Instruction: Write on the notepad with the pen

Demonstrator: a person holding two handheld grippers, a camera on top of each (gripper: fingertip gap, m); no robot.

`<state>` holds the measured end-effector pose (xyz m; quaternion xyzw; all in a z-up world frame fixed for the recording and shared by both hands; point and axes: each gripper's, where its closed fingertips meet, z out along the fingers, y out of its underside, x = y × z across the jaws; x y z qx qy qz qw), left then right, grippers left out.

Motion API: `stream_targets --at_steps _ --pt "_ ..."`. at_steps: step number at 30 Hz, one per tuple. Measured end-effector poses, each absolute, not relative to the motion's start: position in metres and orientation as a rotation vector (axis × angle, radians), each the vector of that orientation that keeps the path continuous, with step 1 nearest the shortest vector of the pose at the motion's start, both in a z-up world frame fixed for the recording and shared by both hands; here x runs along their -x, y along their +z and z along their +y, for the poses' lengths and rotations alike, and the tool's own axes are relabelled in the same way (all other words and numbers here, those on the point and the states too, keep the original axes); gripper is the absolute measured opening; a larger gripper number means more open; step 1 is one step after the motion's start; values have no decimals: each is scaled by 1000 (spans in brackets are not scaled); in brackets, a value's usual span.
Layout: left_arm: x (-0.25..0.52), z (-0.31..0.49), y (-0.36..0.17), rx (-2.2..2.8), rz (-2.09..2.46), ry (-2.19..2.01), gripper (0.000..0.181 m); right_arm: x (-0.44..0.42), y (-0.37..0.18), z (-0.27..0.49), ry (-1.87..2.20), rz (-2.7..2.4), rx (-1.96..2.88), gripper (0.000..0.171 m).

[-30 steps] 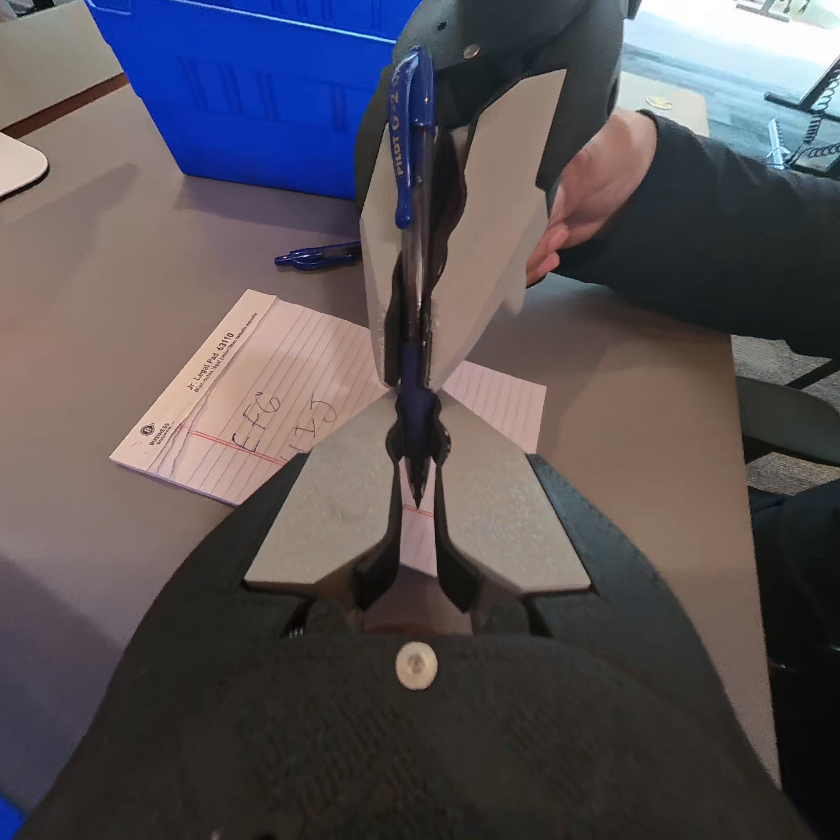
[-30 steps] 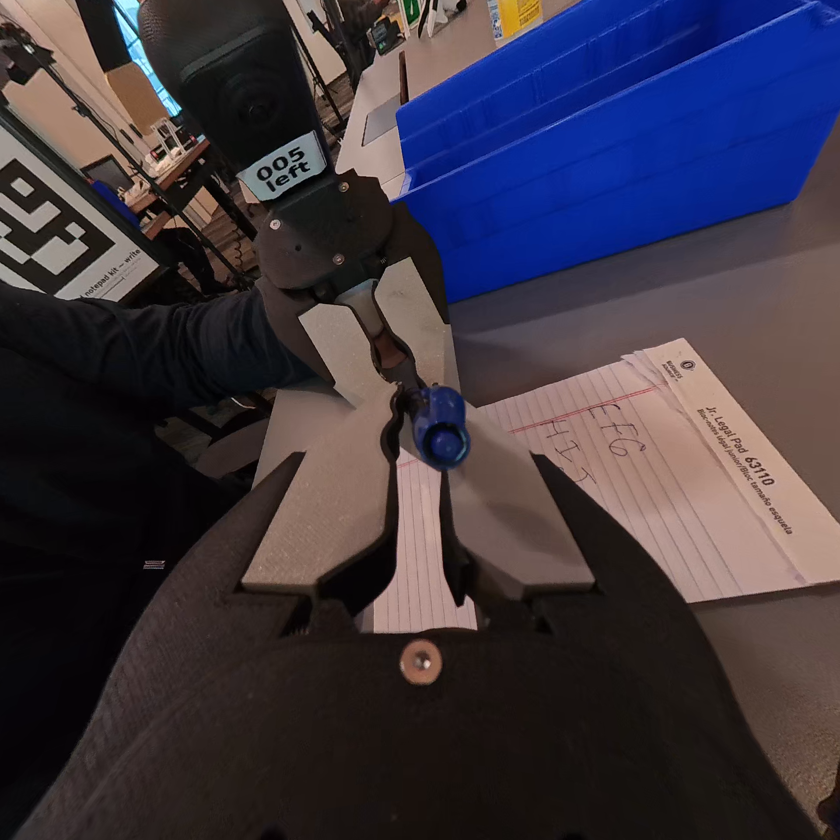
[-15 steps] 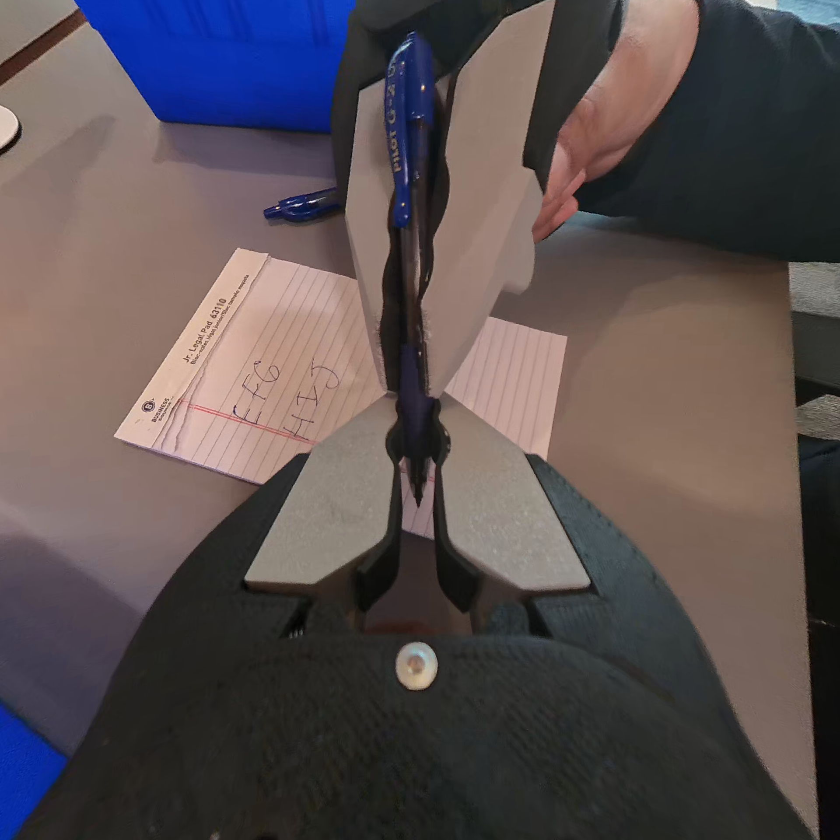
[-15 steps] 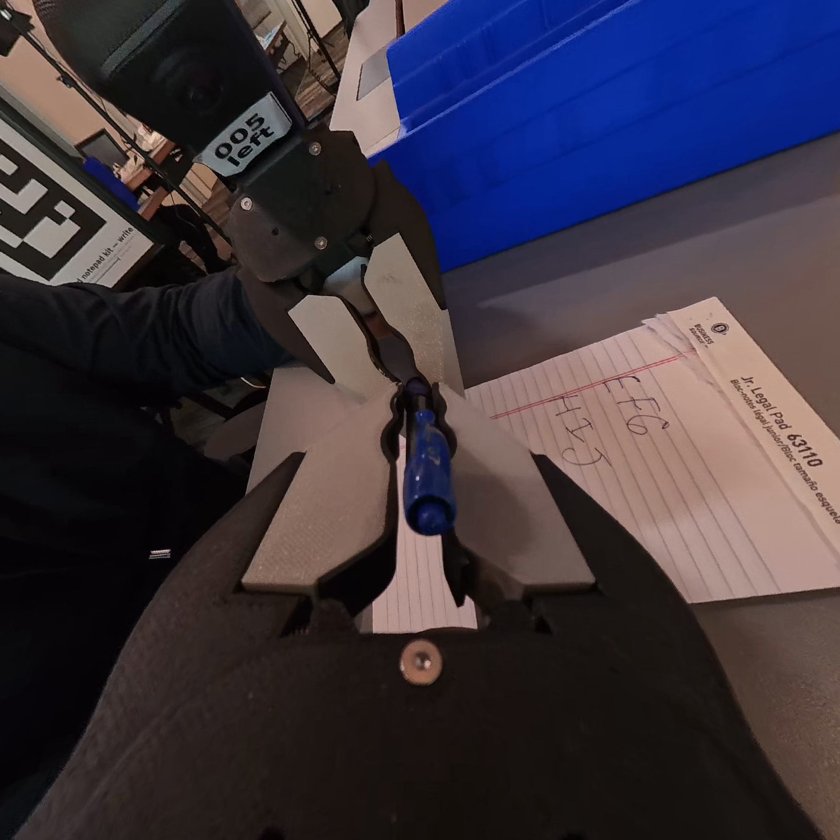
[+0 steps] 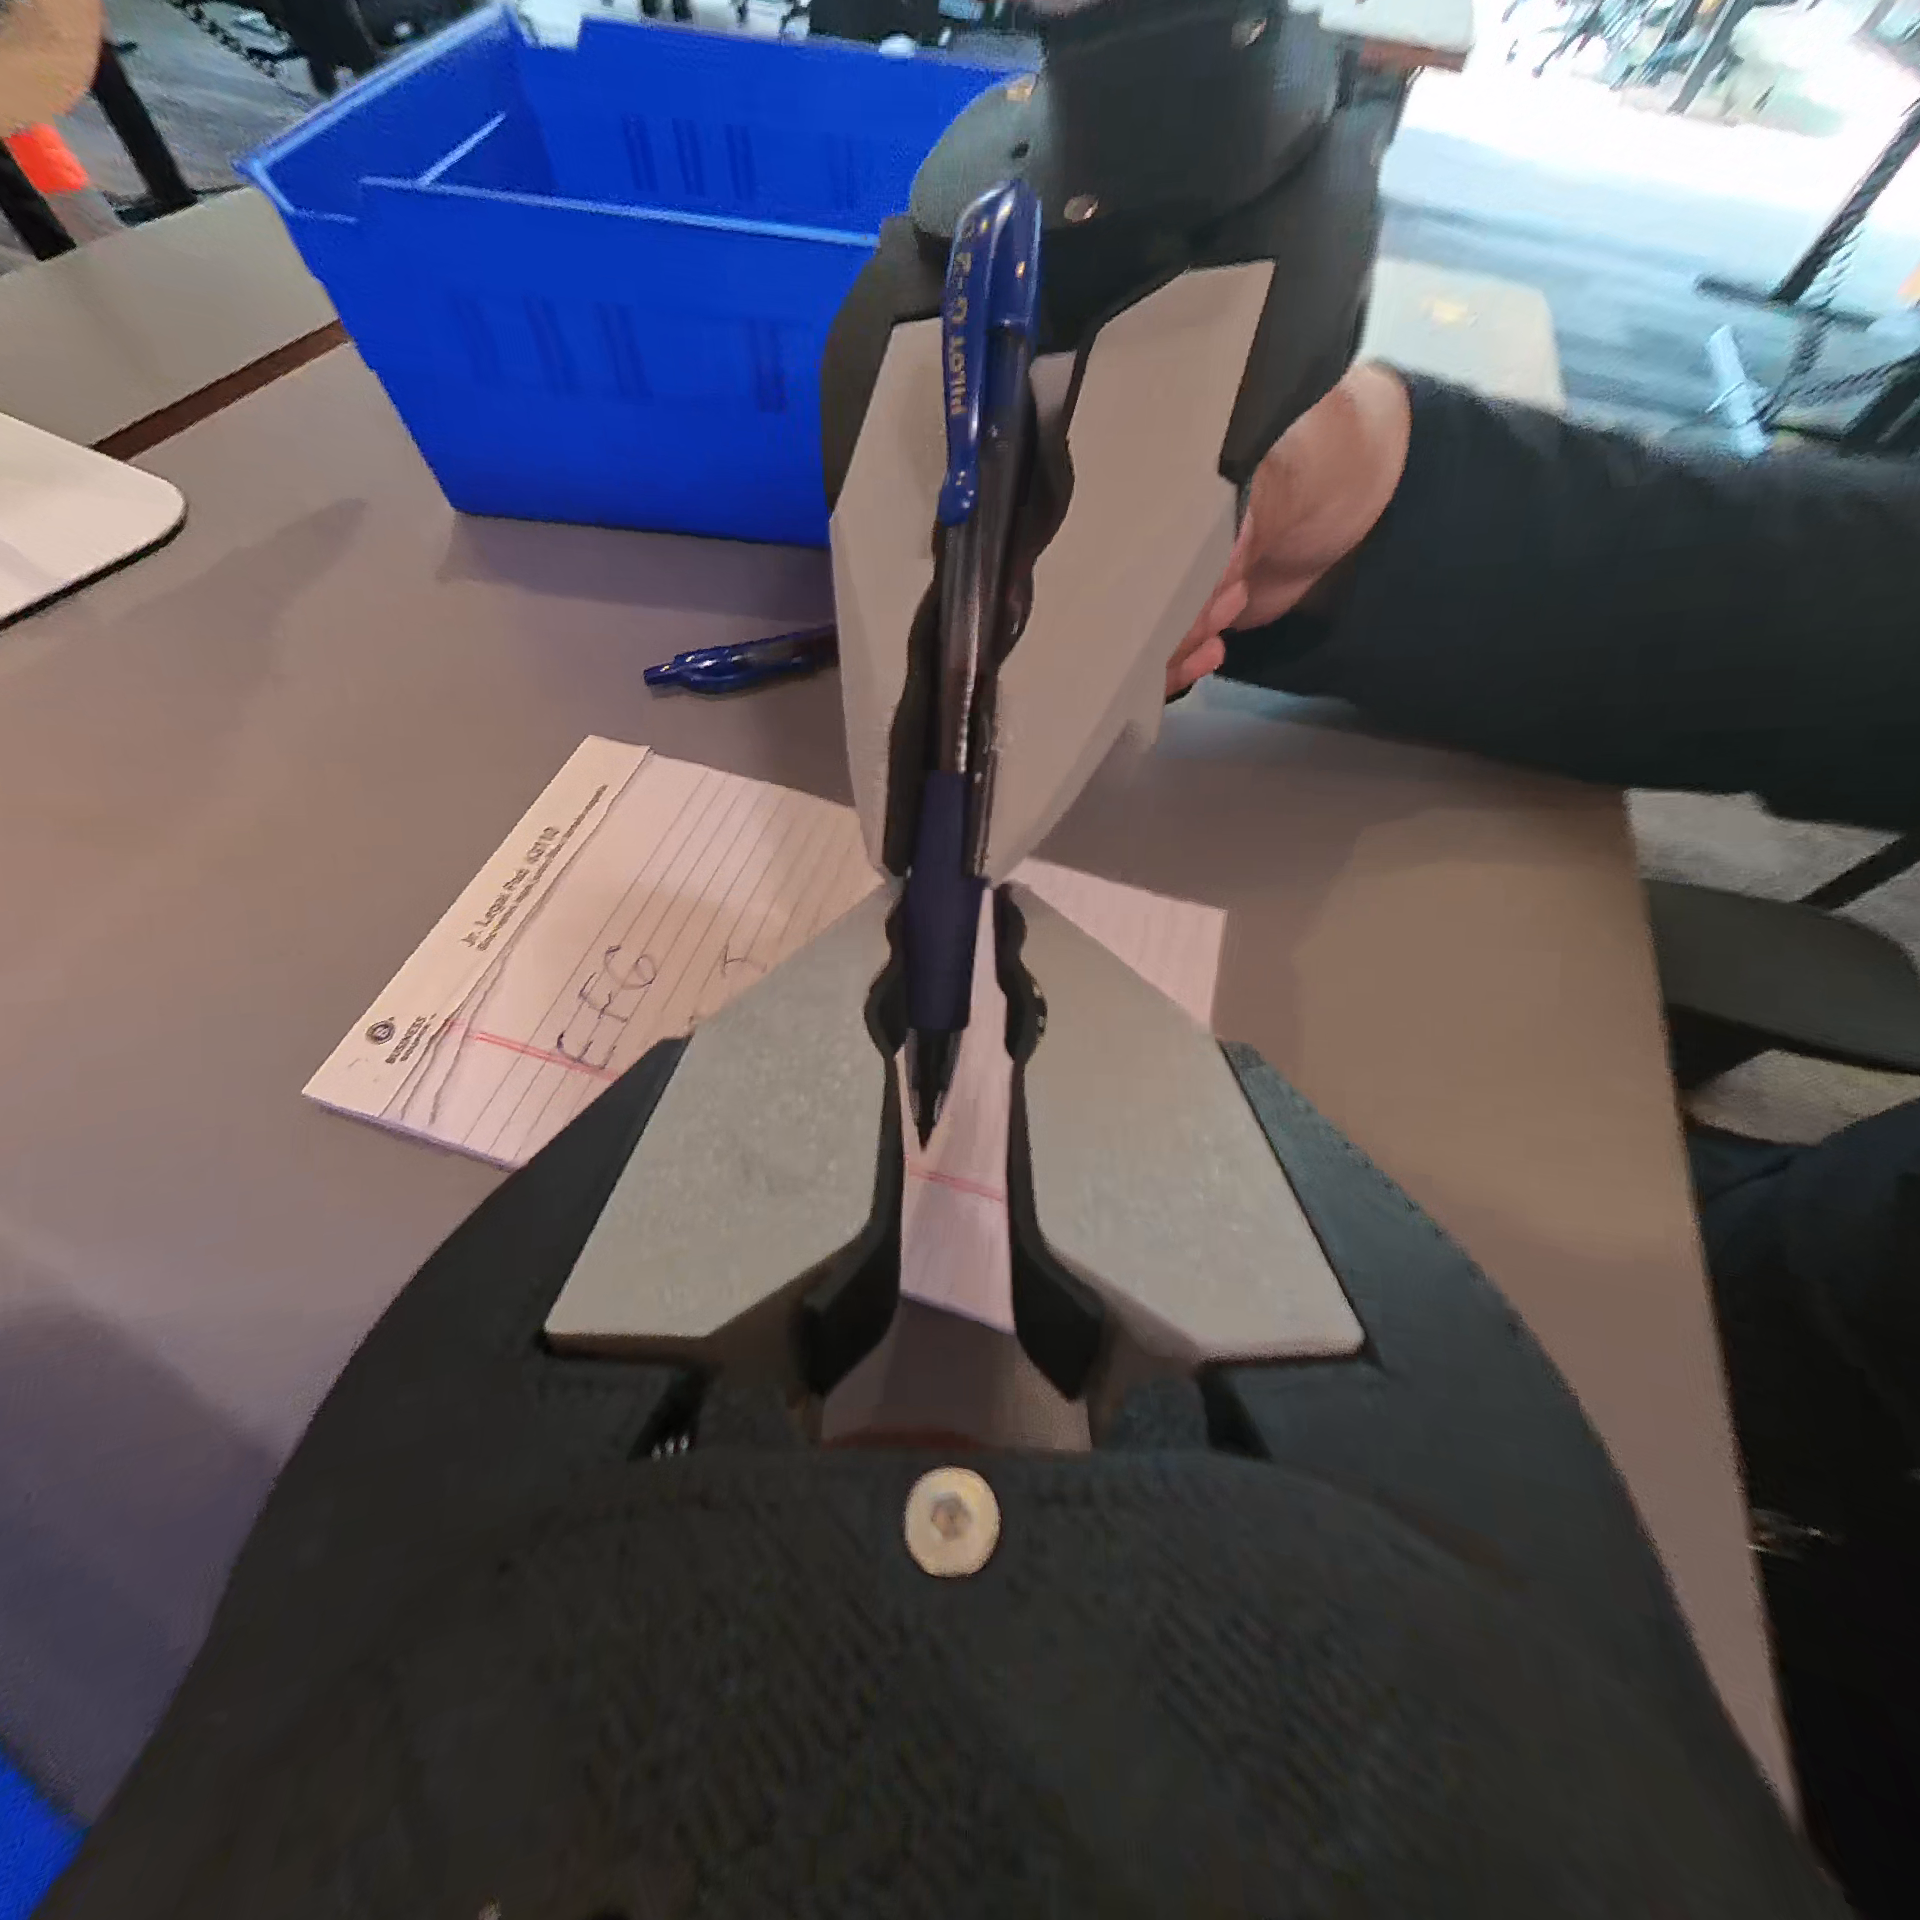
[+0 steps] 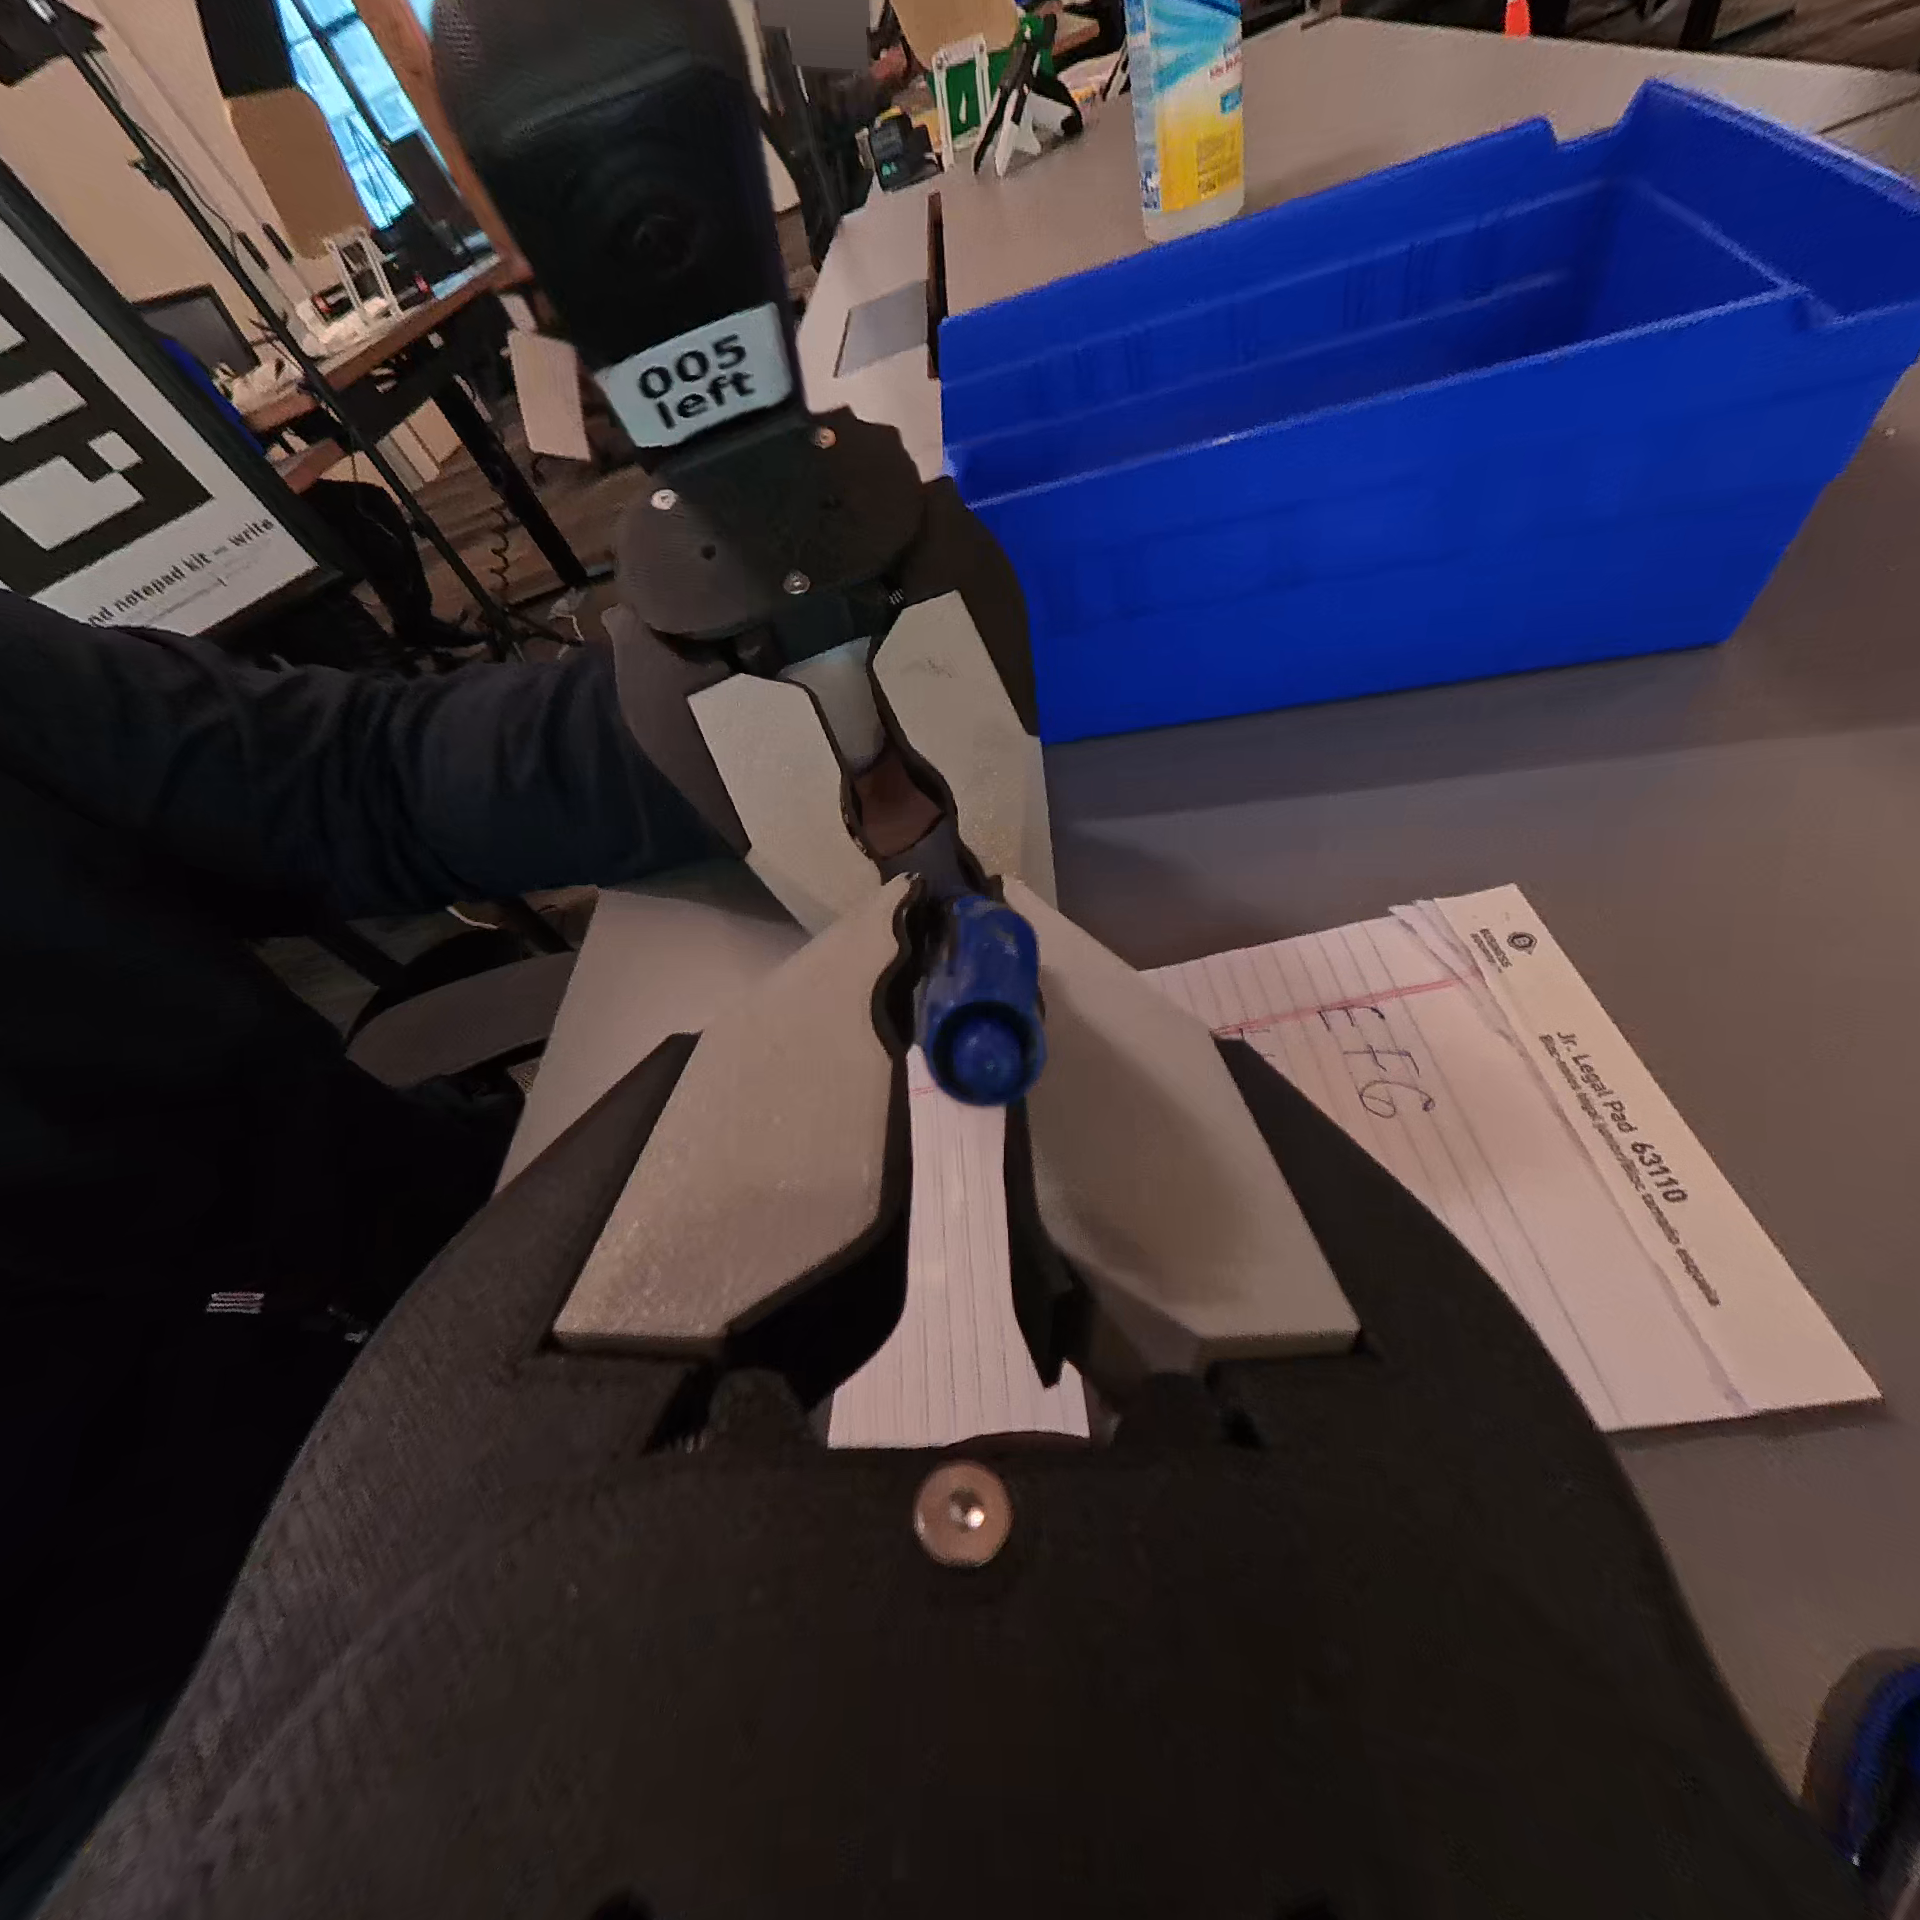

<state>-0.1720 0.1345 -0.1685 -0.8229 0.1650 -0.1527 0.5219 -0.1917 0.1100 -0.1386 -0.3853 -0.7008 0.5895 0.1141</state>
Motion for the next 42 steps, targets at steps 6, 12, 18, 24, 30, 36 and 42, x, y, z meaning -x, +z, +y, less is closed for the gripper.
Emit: stream_targets --at_steps 6,12,18,24,30,36,42 --pt "167 130 -156 1909 371 -500 7 189 -127 105 1829 -2005 1090 8" --pt "159 127 -155 1917 420 -482 6 189 -124 99 1956 -1992 1132 16" --pt "155 130 -158 1920 436 -447 6 191 -125 95 1958 -1983 1141 25" --pt "155 133 -149 1870 413 -410 6 194 -119 98 1996 -1916 1155 16" --pt "160 136 -154 1880 391 -379 6 194 -115 97 2111 -1870 1183 15" --pt "159 139 -157 1877 431 -264 6 196 -118 94 2044 -1886 1153 6" --pt "159 141 -160 1887 435 -246 5 196 -121 95 1980 -1913 1136 6"
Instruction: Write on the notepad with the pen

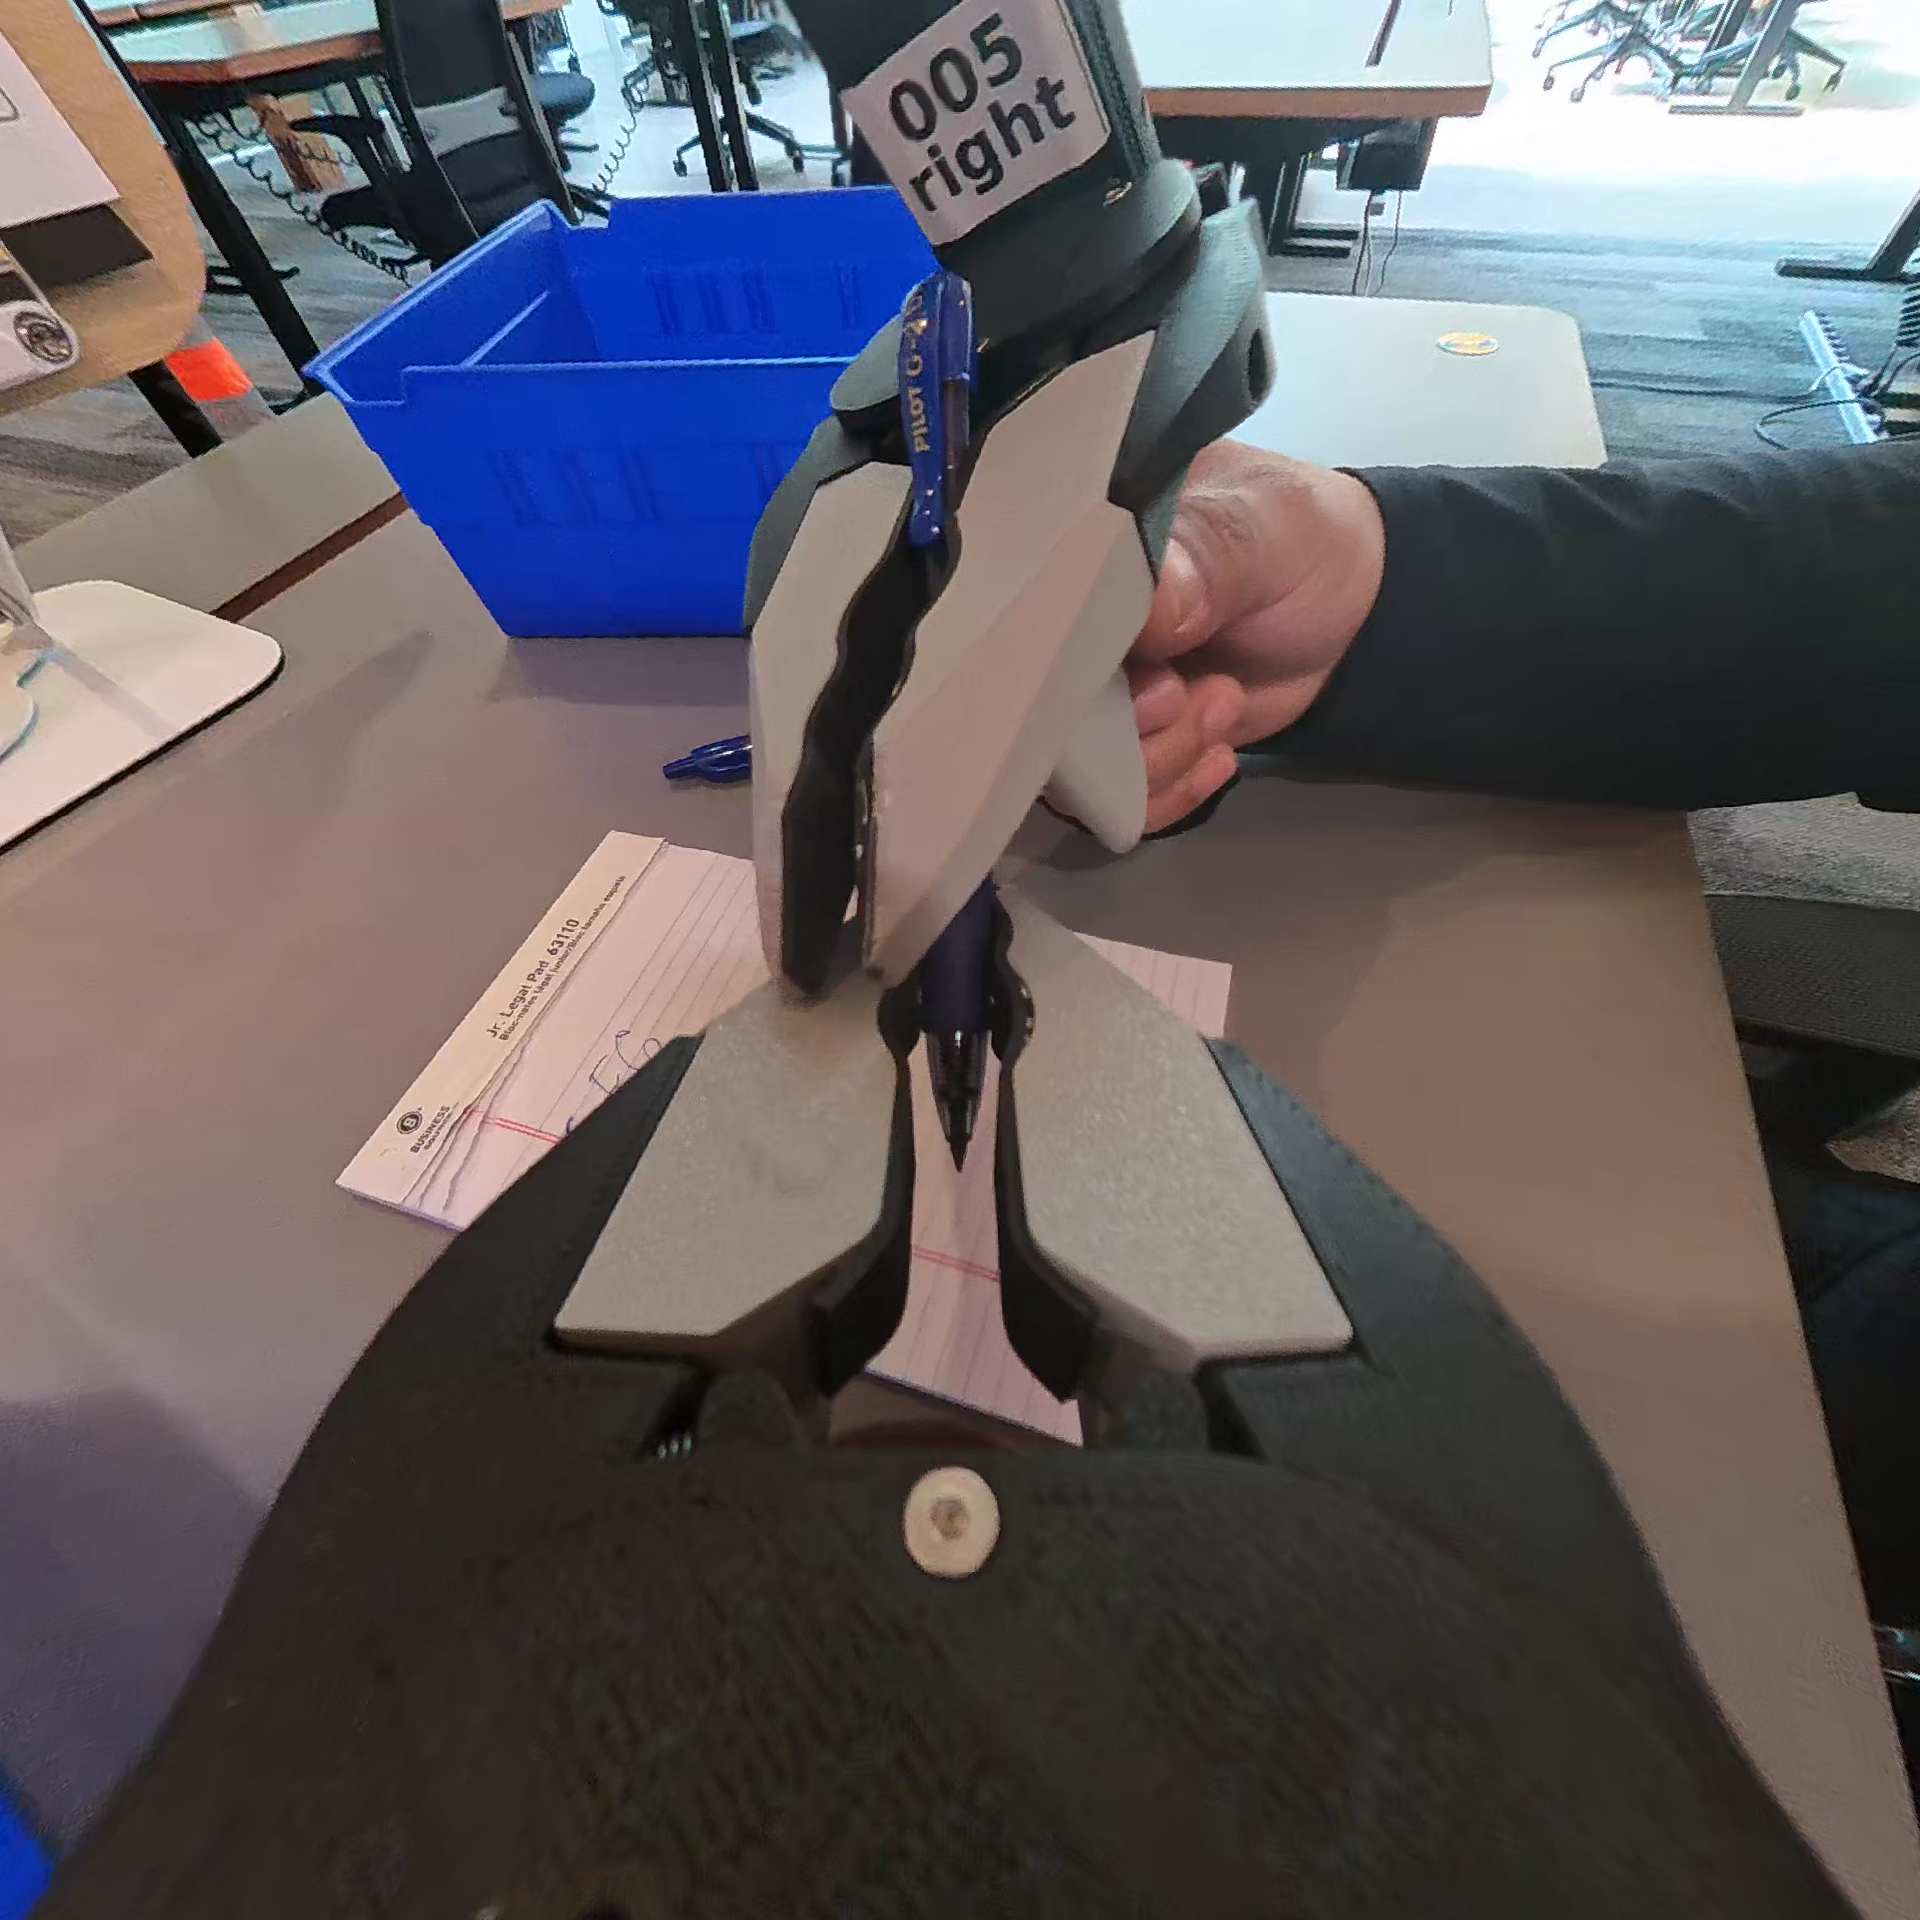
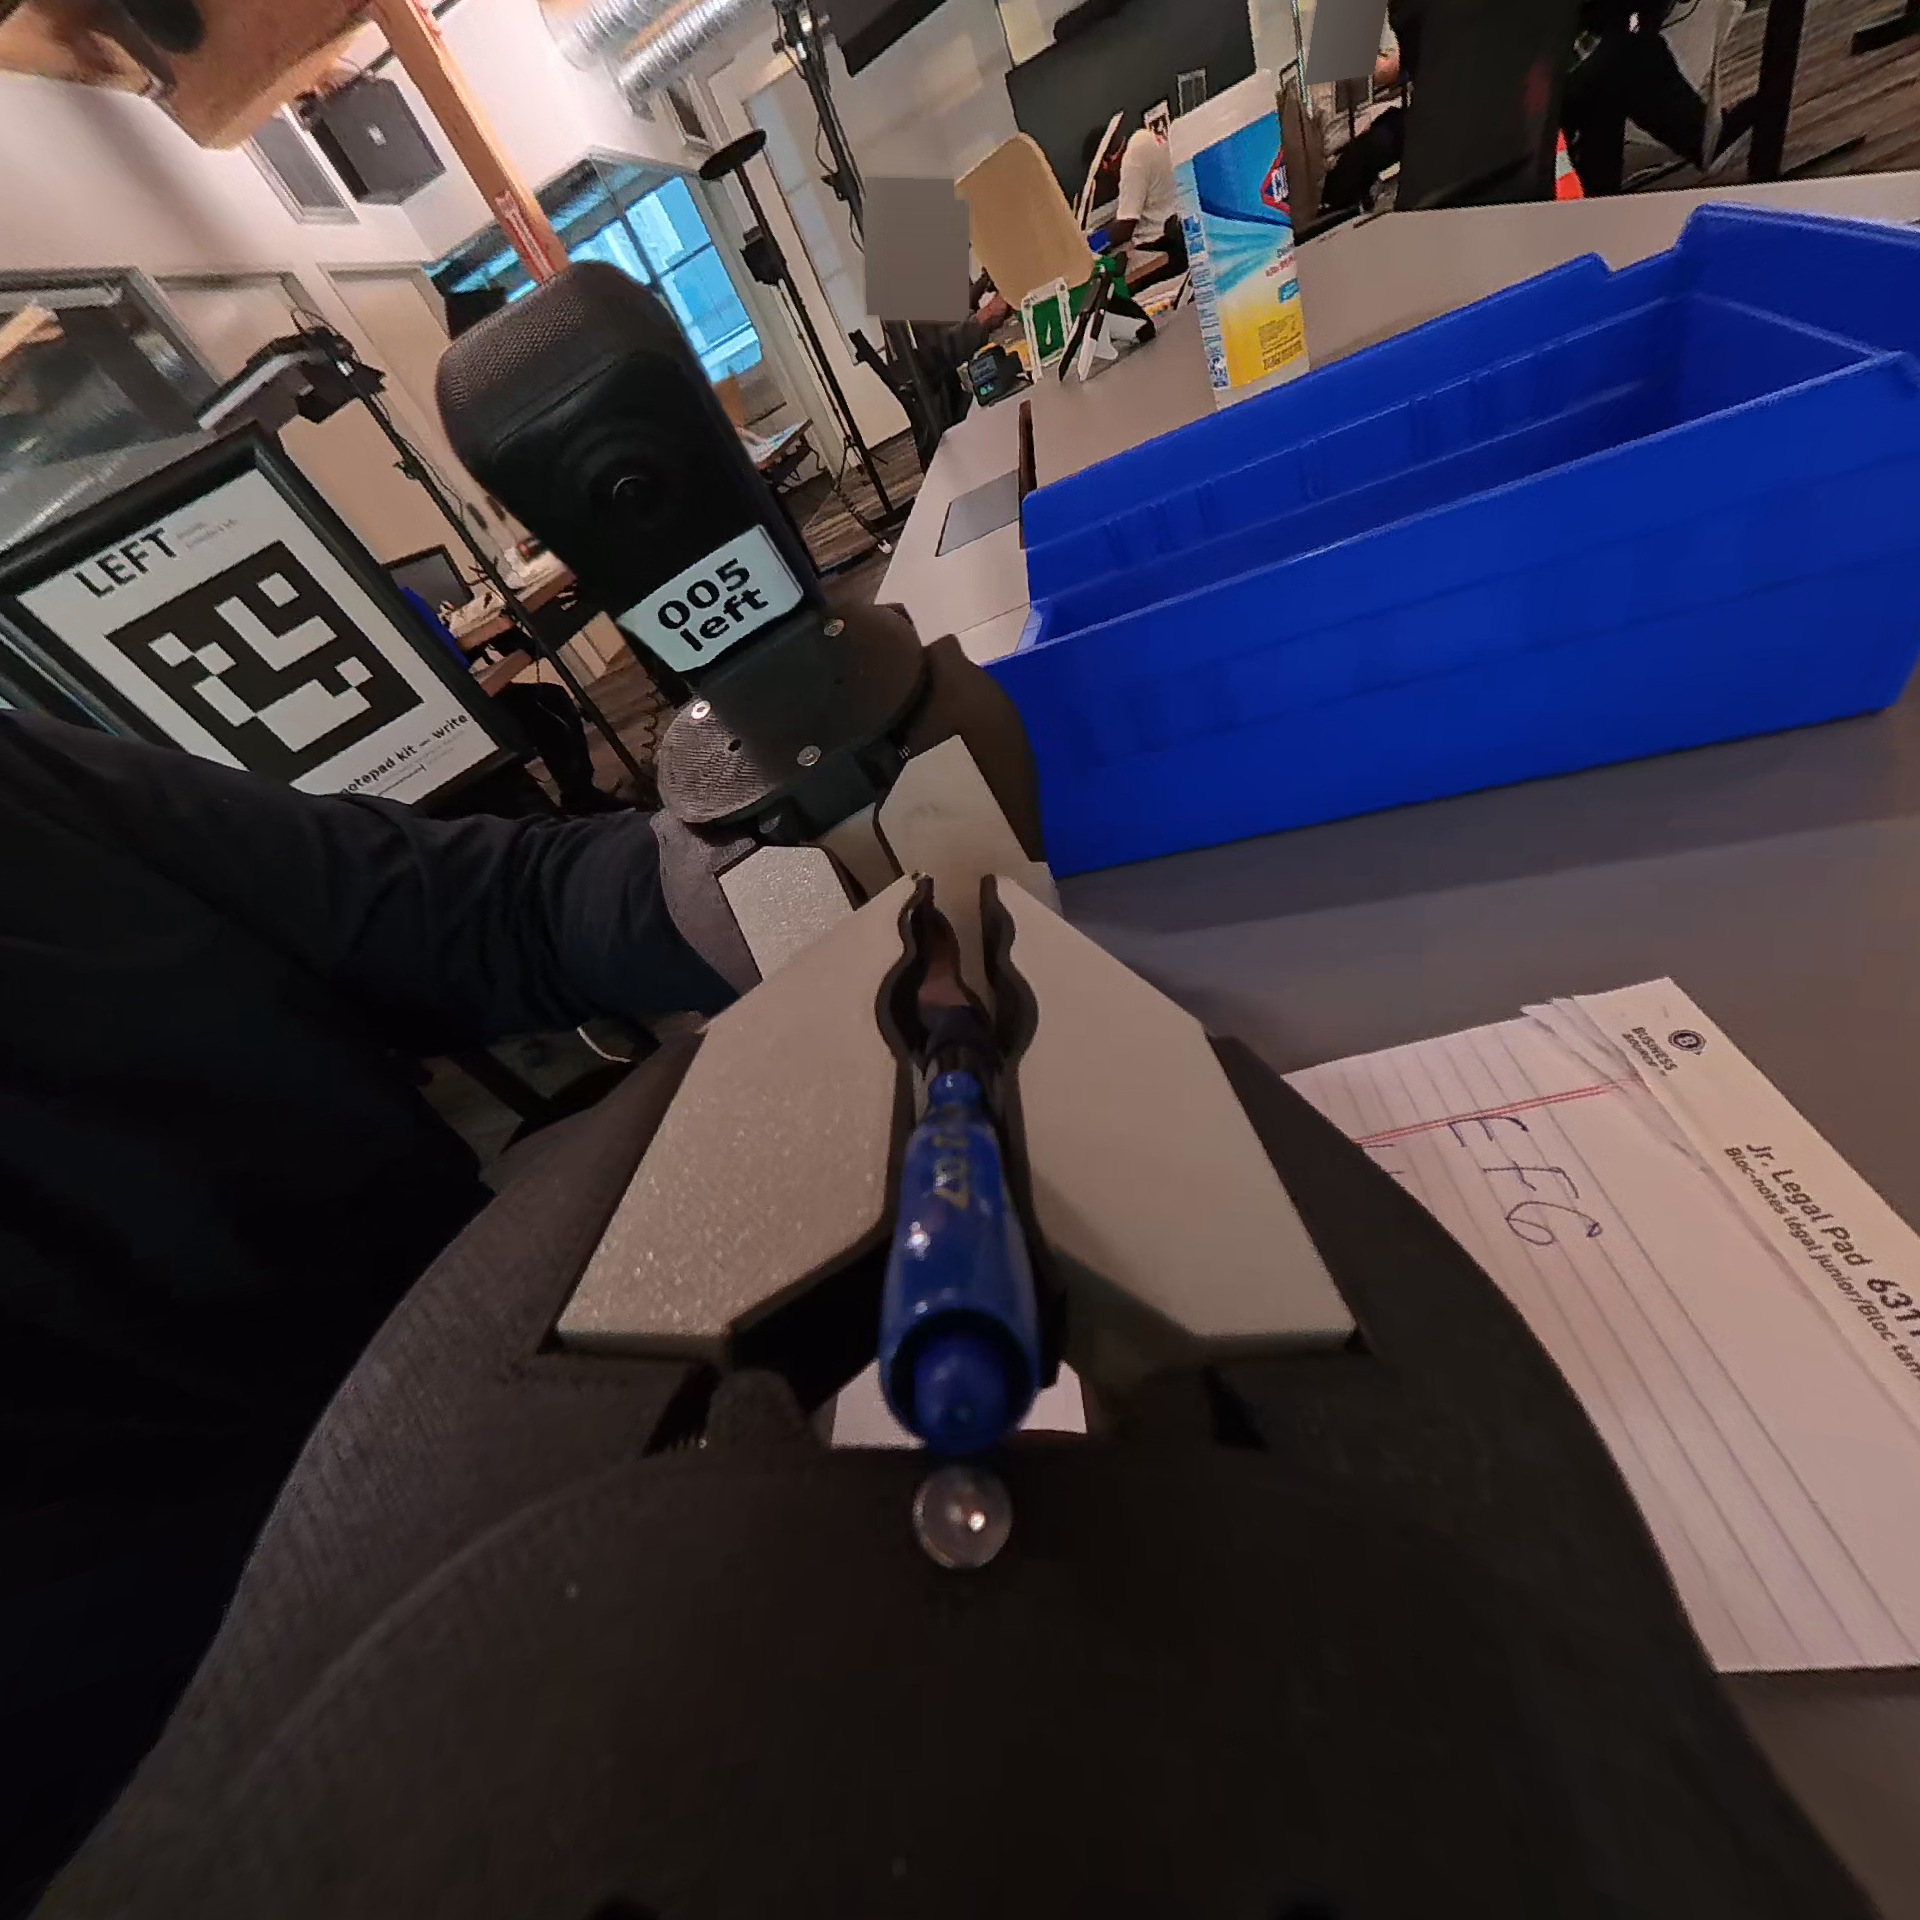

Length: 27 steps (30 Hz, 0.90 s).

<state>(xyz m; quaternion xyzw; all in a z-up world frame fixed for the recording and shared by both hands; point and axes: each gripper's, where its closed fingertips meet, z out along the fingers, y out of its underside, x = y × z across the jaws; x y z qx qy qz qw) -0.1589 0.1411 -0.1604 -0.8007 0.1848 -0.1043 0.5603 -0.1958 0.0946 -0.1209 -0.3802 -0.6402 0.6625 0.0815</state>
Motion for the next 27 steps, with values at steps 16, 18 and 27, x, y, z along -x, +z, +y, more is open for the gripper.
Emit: stream_targets --at_steps 16,18,27 --pt "163 135 -149 1854 384 -400 6 195 -109 102 2093 -1817 1068 6" --pt "163 136 -150 1853 403 -361 6 194 -110 103 2078 -1837 1064 6" --pt "209 140 -159 1929 235 -217 10 219 -126 145 1807 -1676 1283 6"
